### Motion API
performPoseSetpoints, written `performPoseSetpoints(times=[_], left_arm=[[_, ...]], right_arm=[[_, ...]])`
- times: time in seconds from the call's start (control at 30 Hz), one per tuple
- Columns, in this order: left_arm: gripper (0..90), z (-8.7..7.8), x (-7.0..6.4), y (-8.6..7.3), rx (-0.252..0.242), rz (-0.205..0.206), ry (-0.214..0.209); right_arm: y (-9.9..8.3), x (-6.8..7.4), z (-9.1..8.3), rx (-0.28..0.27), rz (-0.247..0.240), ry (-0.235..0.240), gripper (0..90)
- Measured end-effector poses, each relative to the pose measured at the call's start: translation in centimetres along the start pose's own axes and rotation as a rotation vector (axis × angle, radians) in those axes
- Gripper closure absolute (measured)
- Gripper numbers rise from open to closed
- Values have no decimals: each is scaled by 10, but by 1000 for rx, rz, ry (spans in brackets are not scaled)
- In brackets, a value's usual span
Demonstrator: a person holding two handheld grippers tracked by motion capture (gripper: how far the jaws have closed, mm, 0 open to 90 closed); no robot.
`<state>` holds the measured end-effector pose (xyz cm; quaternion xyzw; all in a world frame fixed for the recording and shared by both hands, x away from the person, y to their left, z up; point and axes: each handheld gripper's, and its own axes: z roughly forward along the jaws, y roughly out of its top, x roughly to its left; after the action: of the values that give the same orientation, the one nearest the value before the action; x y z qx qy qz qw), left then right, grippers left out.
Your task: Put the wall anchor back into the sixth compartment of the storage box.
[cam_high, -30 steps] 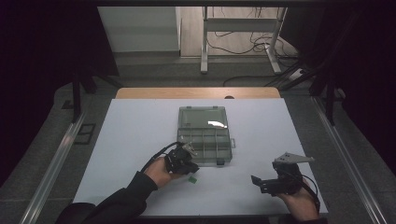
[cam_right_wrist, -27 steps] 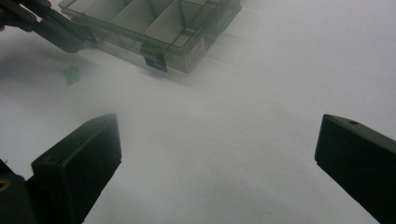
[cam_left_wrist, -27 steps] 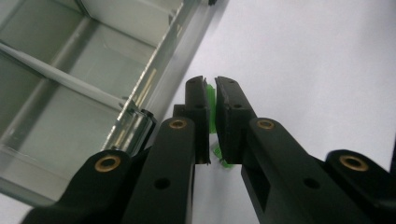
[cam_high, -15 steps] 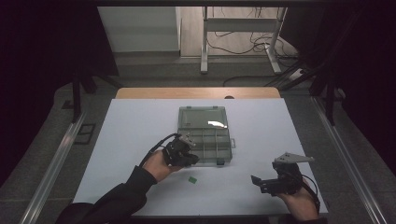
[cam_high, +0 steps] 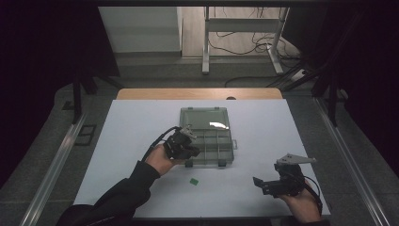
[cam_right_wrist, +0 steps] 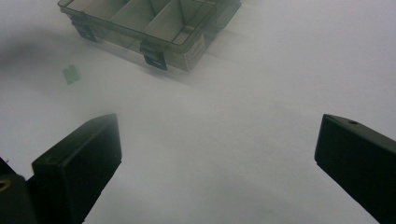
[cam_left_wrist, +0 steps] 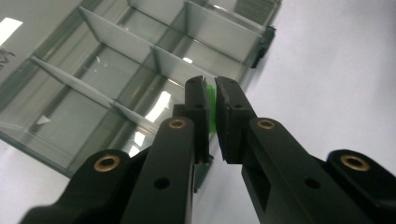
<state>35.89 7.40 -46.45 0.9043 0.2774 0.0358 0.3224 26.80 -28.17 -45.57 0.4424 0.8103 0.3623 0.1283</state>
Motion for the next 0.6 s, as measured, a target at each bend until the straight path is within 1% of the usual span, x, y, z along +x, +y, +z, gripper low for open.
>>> performPoseSetpoints(times=[0.07, 0.13, 0.2, 0.23, 0.27, 0.57, 0.6], left_arm=[[842, 1, 2, 2, -5, -5, 4], [840, 3, 3, 3, -22, -28, 9], [839, 6, 5, 4, -17, -26, 11], [839, 6, 7, 5, -4, -15, 14], [838, 8, 8, 5, -1, -13, 17], [836, 18, 15, 4, 3, -40, 32], [836, 19, 15, 4, -3, -52, 32]], right_arm=[[0, 0, 0, 2, 1, 1, 3], [0, 0, 0, 2, 0, 1, 3], [0, 0, 0, 2, 1, 2, 3], [0, 0, 0, 2, 0, 2, 4], [0, 0, 0, 1, 0, 2, 4], [0, 0, 0, 2, 1, 5, 4], [0, 0, 0, 3, 2, 4, 5]])
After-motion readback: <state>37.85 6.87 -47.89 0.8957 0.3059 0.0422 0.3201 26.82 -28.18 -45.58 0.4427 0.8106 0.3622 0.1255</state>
